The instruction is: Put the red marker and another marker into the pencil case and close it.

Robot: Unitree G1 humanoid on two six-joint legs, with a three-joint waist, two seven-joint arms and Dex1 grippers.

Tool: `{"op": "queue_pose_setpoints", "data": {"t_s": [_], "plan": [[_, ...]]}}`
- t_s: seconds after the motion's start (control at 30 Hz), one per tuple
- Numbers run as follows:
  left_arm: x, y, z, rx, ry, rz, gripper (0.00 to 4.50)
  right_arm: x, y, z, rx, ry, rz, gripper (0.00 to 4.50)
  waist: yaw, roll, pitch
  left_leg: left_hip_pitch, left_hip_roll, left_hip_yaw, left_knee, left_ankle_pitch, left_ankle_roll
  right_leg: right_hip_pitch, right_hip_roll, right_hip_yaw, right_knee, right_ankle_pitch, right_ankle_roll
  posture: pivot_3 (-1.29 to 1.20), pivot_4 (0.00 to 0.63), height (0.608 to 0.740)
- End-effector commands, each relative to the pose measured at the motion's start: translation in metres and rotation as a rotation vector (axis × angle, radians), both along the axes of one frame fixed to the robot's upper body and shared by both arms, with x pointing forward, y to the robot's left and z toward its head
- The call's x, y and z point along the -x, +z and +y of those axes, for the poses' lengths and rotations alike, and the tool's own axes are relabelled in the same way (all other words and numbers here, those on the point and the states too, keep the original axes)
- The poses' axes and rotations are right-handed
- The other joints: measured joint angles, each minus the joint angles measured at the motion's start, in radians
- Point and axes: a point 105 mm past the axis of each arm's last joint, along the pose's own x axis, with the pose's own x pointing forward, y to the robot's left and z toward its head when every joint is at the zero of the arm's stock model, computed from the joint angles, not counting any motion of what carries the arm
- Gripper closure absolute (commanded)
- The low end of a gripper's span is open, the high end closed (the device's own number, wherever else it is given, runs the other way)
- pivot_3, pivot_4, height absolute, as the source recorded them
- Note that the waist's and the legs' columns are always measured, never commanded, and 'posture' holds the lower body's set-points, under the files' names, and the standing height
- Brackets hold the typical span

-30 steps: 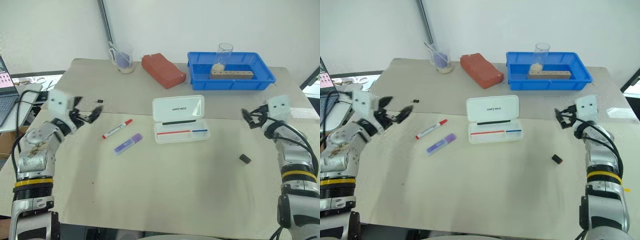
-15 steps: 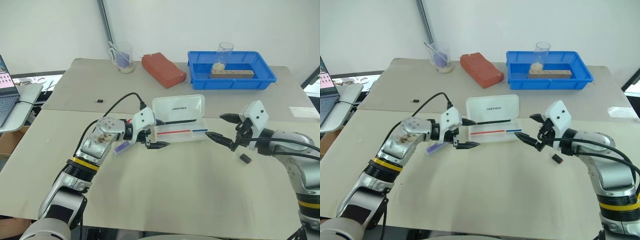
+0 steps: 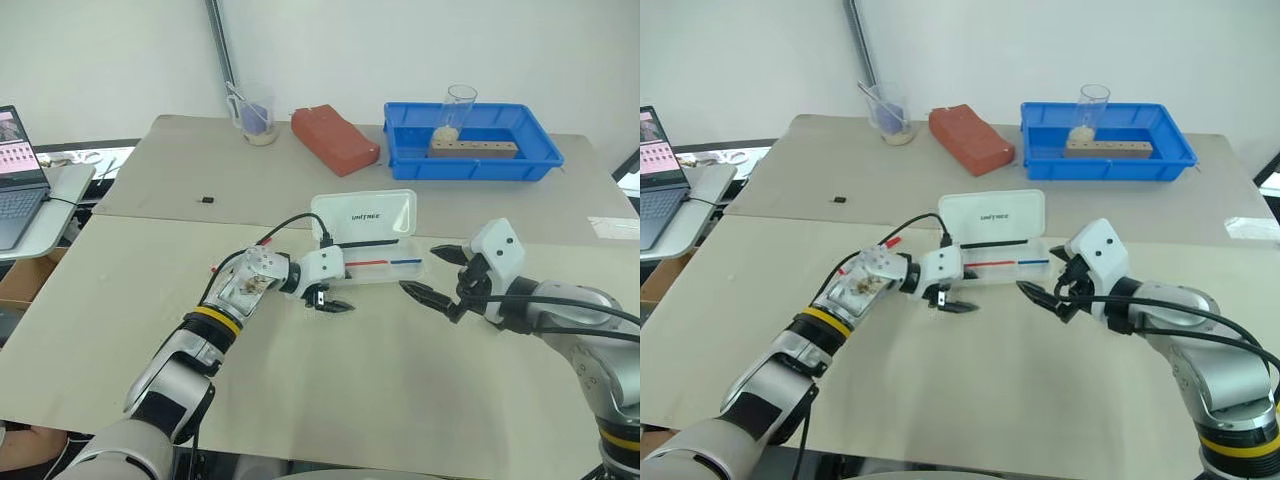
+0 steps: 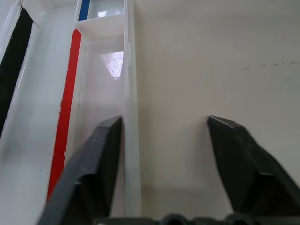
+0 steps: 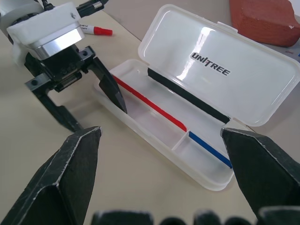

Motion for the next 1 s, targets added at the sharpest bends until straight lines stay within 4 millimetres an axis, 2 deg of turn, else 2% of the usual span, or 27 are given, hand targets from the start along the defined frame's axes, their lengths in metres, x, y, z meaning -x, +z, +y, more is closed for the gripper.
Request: {"op": "queue_pose_setpoints", "data": {"t_s": [0.03,0.1,0.13,0.2,0.3,0.43,0.57,0.8,0.9,1.0], "plan": [[-0.005,0.005,0.000,-0.009,0.002,-0.042,3.37,0.004,0.013,0.002,-0.002,0.010,-0.056,0.00,-0.001,0.000,0.000,0.000,0.000,0.000,0.000,0.000,0.000,0.000,0.000,0.000,0.000,0.000,0.000,0.00,0.150,0.740],[-0.005,0.005,0.000,-0.010,0.000,-0.051,4.39,0.006,0.012,0.002,0.005,0.017,-0.051,0.00,-0.001,0.000,0.000,0.000,0.000,0.000,0.000,0.000,0.000,0.000,0.000,0.000,0.000,0.000,0.000,0.00,0.150,0.740],[-0.004,0.005,0.000,-0.010,-0.001,-0.054,4.45,0.007,0.012,0.002,0.009,0.020,-0.049,0.00,-0.001,0.000,0.000,0.000,0.000,0.000,0.000,0.000,0.000,0.000,0.000,0.000,0.000,0.000,0.000,0.00,0.150,0.740],[0.005,0.004,0.002,-0.014,-0.029,-0.053,4.45,0.010,0.009,0.001,0.032,0.046,-0.028,0.00,-0.001,0.000,0.000,0.000,0.000,0.000,0.000,0.000,0.000,0.000,0.000,0.000,0.000,0.000,0.000,0.00,0.150,0.740],[0.030,-0.001,0.005,-0.026,-0.094,-0.032,4.45,0.021,0.003,0.000,0.073,0.117,0.033,0.00,-0.005,0.002,-0.001,0.000,0.000,0.000,0.000,0.000,0.000,0.000,0.000,0.000,0.000,0.000,0.000,0.00,0.150,0.740],[0.052,-0.006,0.017,-0.069,-0.150,-0.041,4.45,0.034,-0.007,0.000,0.107,0.192,0.101,0.00,-0.004,0.002,-0.001,0.001,0.002,0.000,0.000,0.000,0.001,0.001,0.001,0.000,0.001,0.000,-0.001,0.00,0.150,0.740],[0.058,-0.010,0.022,-0.088,-0.140,-0.040,4.45,0.032,-0.009,0.002,0.107,0.203,0.103,0.00,-0.004,0.002,-0.001,0.002,0.001,0.000,0.000,0.000,0.001,0.002,0.001,0.000,0.001,0.000,-0.001,0.00,0.150,0.740],[0.061,-0.012,0.018,-0.077,-0.112,-0.029,4.45,0.023,-0.008,0.007,0.093,0.212,0.089,0.00,0.000,0.001,-0.001,0.002,0.001,0.000,0.001,0.000,0.001,0.002,0.001,0.000,0.001,0.000,-0.001,0.00,0.150,0.740],[0.063,-0.011,0.019,-0.073,-0.108,-0.026,3.42,0.020,-0.006,0.007,0.091,0.215,0.082,0.00,-0.001,0.002,-0.001,0.002,0.001,0.000,0.001,0.000,0.001,0.002,0.001,0.001,0.001,0.000,-0.001,0.00,0.150,0.740],[0.066,-0.009,0.020,-0.065,-0.123,-0.012,2.04,0.016,-0.004,0.008,0.089,0.213,0.071,0.00,-0.002,0.002,-0.001,0.002,0.001,0.000,0.001,0.000,0.001,0.002,0.001,0.000,0.001,0.000,-0.001,0.00,0.150,0.740]]}}
